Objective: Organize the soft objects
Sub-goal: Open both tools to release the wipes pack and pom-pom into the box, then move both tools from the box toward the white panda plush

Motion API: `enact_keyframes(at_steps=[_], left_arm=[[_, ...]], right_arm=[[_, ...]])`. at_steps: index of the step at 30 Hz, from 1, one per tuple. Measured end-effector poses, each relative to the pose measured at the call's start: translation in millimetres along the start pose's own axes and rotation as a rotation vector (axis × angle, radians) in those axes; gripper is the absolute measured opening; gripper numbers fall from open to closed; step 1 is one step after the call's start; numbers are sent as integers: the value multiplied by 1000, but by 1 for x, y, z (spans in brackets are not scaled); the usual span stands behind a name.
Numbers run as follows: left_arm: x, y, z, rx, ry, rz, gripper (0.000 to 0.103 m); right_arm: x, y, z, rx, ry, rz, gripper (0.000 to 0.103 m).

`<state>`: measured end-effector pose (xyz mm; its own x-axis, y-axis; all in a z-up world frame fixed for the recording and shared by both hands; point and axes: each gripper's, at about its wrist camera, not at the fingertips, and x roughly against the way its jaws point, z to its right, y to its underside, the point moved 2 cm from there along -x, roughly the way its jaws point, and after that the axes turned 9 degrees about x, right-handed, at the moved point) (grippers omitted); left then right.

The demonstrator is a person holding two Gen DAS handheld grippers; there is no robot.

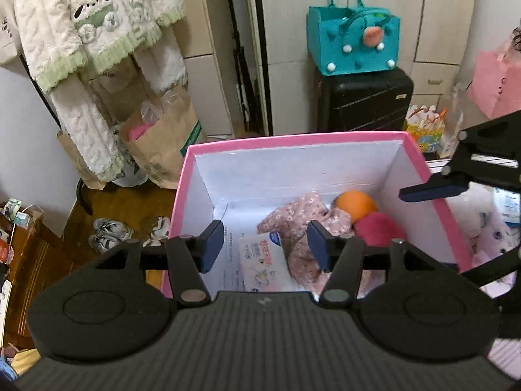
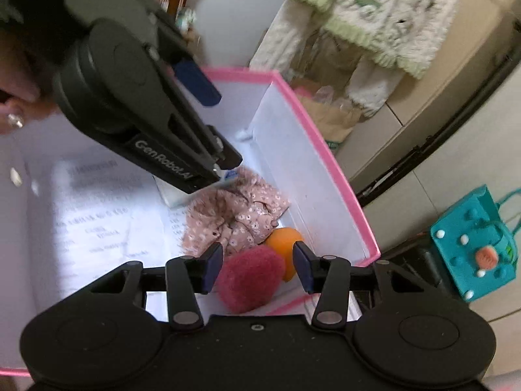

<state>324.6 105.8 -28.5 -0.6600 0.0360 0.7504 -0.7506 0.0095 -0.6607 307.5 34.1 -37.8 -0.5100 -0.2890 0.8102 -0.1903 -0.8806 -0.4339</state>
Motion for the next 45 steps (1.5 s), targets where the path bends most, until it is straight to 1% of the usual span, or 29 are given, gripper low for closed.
enact_keyframes(at_steps=[3, 6, 11, 15, 18, 20, 22, 25, 31, 35, 39, 45], left_arm=[[15, 6, -2, 10, 21, -9, 57], [31, 14, -3, 15, 26, -25, 57], [65, 23, 2, 7, 67, -45, 57], [105, 32, 12, -41, 51, 1, 60], [137, 41, 19, -69, 63, 39, 64], [155, 47, 24, -86, 84, 48, 66], [171, 56, 29, -116, 89, 56, 68], [190, 67, 39, -147, 78, 65, 69], [225, 89, 65, -228, 96, 86, 77], [239, 105, 81, -267, 126, 101, 78], [250, 119, 93, -276, 151, 133, 79], [254, 138, 116, -339, 189, 127, 79]], right_arm=[[24, 10, 1, -76, -20, 57, 53], [51, 19, -1, -148, -40, 111, 53], [92, 33, -6, -262, -105, 188, 53], [113, 42, -12, -305, -138, 229, 53], [132, 49, -21, -309, -137, 251, 53], [144, 54, -27, -307, -137, 261, 53], [155, 59, -33, -308, -138, 267, 54], [171, 65, -42, -298, -139, 270, 54], [204, 80, -60, -264, -126, 308, 54], [220, 96, -71, -254, -119, 324, 55], [232, 115, -83, -234, -125, 328, 55], [249, 139, -98, -240, -122, 339, 56]])
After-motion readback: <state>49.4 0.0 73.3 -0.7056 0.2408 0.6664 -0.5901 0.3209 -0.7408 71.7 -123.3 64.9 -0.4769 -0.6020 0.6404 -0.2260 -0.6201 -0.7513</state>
